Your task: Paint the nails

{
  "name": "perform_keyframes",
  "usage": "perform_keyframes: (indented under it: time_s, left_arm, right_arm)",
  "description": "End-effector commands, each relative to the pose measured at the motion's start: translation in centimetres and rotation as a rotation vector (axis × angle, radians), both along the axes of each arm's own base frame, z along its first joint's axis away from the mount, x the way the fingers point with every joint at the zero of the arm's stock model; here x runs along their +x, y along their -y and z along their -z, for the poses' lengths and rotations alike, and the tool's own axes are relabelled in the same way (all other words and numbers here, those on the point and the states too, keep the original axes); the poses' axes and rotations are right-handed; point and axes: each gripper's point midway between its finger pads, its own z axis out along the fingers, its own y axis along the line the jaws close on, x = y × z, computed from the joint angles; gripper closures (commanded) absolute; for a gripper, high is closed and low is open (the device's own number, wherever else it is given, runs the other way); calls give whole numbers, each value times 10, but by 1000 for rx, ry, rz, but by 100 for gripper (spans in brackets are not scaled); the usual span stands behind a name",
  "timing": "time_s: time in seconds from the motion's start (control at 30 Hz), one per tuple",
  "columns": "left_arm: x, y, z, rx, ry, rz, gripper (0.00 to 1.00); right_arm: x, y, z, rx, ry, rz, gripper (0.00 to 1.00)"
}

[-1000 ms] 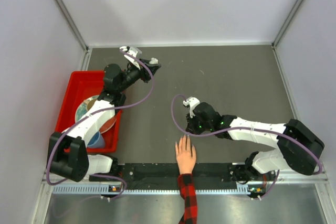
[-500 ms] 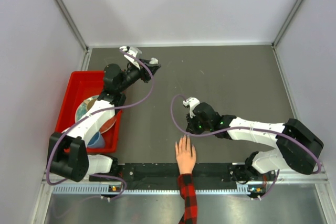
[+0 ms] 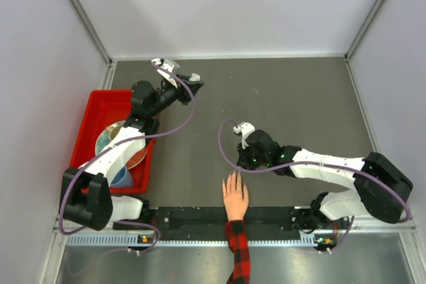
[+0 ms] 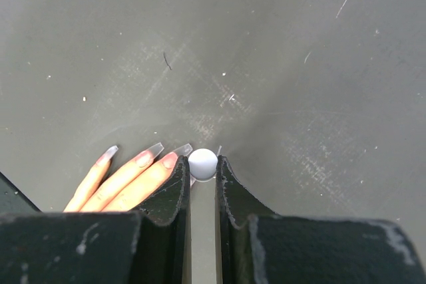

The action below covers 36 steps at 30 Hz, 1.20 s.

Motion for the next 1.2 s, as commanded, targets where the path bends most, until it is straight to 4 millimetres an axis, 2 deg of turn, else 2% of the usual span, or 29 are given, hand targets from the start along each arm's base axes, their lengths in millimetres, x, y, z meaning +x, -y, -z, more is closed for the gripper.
perform_keyframes:
  time_s: [0.0, 0.2, 0.37, 0.6, 1.17]
  left_arm:
    - [-5, -1, -41, -40, 116, 12, 100]
    - [-5, -1, -42, -42, 115, 13, 100]
    - [-5, 0, -42, -43, 116, 16, 100]
    - [-5, 1, -41, -53, 106, 23, 100]
    - [-4, 2, -41, -51, 106, 26, 100]
  right_arm:
    - [9, -8, -24, 74, 48, 15, 100]
    - [9, -9, -27, 89, 56, 11, 100]
    - [2, -20, -21, 101, 10, -44, 100]
    - [-8, -6, -21, 92, 0, -32, 100]
    - [-7, -13, -14, 77, -23, -57, 100]
